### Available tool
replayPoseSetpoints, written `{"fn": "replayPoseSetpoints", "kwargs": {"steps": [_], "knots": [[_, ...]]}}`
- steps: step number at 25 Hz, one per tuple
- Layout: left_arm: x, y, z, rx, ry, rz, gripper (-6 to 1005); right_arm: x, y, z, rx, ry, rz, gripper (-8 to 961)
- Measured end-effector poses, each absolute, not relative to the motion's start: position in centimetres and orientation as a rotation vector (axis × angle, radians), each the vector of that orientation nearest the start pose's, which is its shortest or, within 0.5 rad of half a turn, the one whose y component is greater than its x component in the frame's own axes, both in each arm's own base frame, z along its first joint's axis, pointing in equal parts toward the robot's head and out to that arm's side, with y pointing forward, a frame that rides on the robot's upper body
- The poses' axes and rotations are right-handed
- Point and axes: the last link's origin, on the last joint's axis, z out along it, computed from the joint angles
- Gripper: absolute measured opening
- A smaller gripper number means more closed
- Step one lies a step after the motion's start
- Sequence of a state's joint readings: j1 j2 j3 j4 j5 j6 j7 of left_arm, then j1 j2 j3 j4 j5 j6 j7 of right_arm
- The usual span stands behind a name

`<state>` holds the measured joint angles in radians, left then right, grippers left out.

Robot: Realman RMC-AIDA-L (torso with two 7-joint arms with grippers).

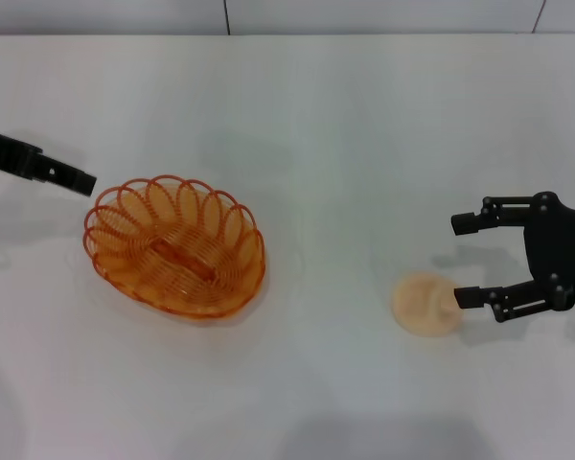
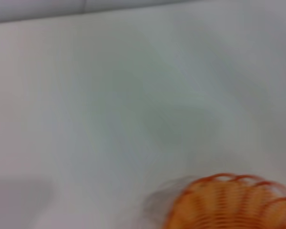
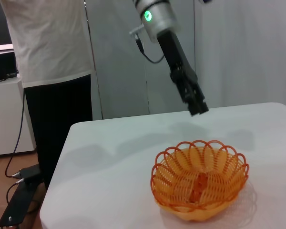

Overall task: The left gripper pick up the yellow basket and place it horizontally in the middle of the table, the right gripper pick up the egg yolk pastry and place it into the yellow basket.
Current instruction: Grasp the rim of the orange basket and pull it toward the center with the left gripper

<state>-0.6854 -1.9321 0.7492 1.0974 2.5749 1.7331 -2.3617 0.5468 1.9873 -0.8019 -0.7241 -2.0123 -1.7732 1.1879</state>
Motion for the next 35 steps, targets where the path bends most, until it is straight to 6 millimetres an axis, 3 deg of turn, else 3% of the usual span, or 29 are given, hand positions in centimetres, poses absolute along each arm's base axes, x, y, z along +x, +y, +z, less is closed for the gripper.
{"fn": "replayPoseSetpoints", "kwargs": {"steps": [6,20,32,35], "knots": [[-25.1,38.3,8.4,-2.431,-1.274,0.317,810,24.9,31.8,2.9,-2.981,0.111,0.602,825],[-26.6,39.3,4.4,-2.439,-1.259,0.330,757,24.6,31.8,2.5,-2.983,0.105,0.611,821],[-26.8,39.4,3.9,-2.432,-1.242,0.327,732,24.5,32.1,2.4,-2.975,0.104,0.604,817],[-26.9,39.4,3.9,-2.428,-1.240,0.319,623,24.5,32.1,2.4,-2.975,0.104,0.604,816]]}}
